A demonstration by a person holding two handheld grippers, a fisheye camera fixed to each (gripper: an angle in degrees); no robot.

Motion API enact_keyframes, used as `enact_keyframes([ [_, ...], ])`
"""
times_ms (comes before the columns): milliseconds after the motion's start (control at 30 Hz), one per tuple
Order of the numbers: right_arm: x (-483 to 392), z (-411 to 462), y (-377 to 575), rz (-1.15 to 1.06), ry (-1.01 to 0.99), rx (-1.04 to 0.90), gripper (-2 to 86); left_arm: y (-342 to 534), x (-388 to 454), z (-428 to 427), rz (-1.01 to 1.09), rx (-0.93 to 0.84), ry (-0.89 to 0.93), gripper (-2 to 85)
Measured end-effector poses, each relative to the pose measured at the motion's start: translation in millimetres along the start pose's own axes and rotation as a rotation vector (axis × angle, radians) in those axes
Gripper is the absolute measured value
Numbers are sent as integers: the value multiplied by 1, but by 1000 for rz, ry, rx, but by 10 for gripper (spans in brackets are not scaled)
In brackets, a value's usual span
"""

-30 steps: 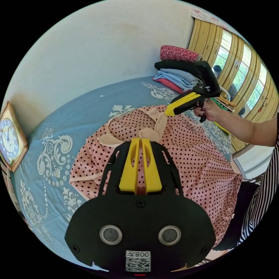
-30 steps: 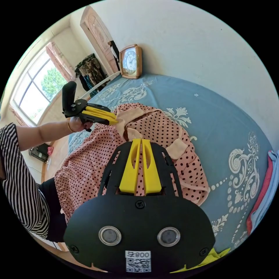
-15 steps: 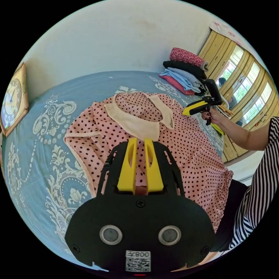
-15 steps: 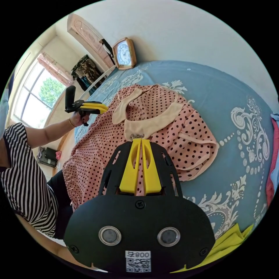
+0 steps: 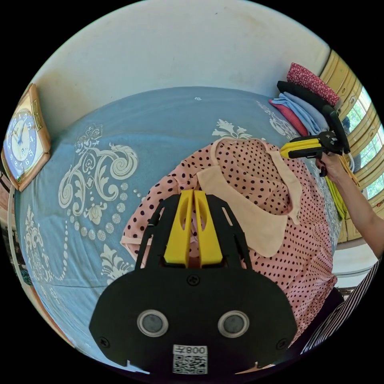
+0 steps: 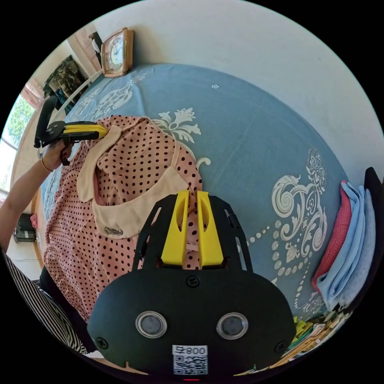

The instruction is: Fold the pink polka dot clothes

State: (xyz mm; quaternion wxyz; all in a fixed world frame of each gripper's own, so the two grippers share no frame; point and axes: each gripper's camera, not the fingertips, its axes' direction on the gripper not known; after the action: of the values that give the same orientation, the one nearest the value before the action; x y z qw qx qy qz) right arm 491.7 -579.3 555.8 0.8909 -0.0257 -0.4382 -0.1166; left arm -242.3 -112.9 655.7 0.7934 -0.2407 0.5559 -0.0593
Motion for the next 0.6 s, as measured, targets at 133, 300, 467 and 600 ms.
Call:
enact_keyframes([
  [133,-4,-13,0,-12,7,30,12,-10,4,0,2,20,-18,5],
  [300,13,-51,0,33,-21,121,6,-27,2,-17,-12,110,-36,2],
  [467,33,-63,-16,77,-38,99,6,-54,-9,-10,-69,123,-36,3],
  [600,47,-52,-24,137,-79,40,9,-62,-20,13,-138,82,-6,6],
])
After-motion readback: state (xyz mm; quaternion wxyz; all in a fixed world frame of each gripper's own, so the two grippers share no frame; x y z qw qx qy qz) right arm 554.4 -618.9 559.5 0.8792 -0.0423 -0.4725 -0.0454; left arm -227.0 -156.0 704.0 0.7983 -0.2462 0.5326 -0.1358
